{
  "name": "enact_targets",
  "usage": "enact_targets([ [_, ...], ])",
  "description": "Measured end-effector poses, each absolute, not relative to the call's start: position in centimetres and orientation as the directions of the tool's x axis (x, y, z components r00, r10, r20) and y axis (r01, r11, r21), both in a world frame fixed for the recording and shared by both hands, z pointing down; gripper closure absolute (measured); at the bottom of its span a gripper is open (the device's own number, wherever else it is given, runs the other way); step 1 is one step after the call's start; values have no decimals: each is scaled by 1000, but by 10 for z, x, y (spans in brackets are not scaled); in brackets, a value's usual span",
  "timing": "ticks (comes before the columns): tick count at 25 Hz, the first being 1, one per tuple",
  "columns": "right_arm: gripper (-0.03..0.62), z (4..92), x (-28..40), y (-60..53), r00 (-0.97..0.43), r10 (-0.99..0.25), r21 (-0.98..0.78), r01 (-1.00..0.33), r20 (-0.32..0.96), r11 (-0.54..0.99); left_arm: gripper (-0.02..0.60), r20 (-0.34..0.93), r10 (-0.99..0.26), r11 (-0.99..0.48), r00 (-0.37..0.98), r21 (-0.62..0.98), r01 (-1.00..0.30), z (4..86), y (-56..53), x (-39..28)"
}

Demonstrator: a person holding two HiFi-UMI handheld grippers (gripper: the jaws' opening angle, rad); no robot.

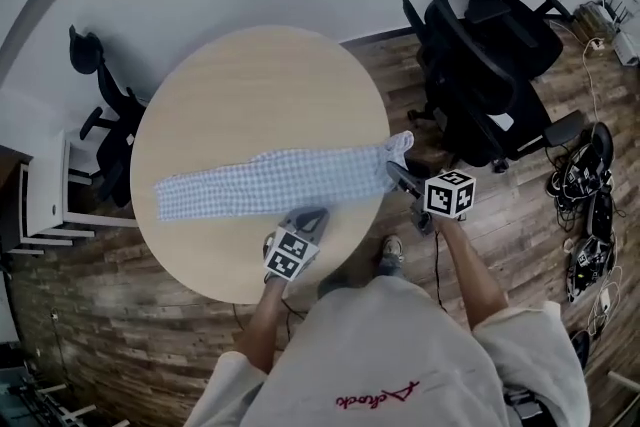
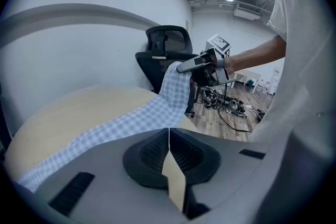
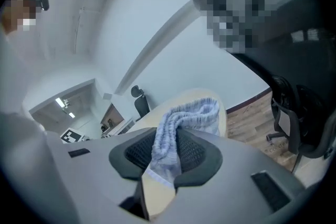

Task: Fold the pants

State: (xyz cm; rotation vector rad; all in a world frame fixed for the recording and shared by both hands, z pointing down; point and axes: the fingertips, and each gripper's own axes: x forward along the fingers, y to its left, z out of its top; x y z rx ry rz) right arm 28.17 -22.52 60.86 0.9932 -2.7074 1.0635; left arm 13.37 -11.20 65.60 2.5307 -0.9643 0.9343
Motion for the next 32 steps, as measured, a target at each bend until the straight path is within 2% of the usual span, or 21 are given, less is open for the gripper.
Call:
enact_targets([
  [5, 471, 603, 196, -213, -739, -564, -478, -670, 367, 567, 547, 640, -522, -708, 564, 43, -705, 656, -90, 62],
  [11, 470, 642, 109, -204, -673, -546, -345, -732, 498, 588, 546, 624, -576, -641, 529, 57, -765, 656, -73, -19],
  [18, 467, 711, 55, -192, -553, -496, -179, -768, 669, 615, 546, 637, -605, -577, 477, 62, -814, 665, -50, -89],
  [23, 459, 745, 44, -177, -503, -451, -116, -752, 737, 649, 546, 638, -609, -566, 471, 65, -822, 671, -46, -109],
  [26, 428, 749, 40, -173, -502, -448, -110, -747, 740, 655, 546, 623, -612, -578, 486, 66, -813, 671, -48, -107],
  [32, 367, 746, 31, -167, -561, -390, -192, -717, 730, 670, 546, 622, -592, -611, 512, 69, -789, 667, -57, -91],
])
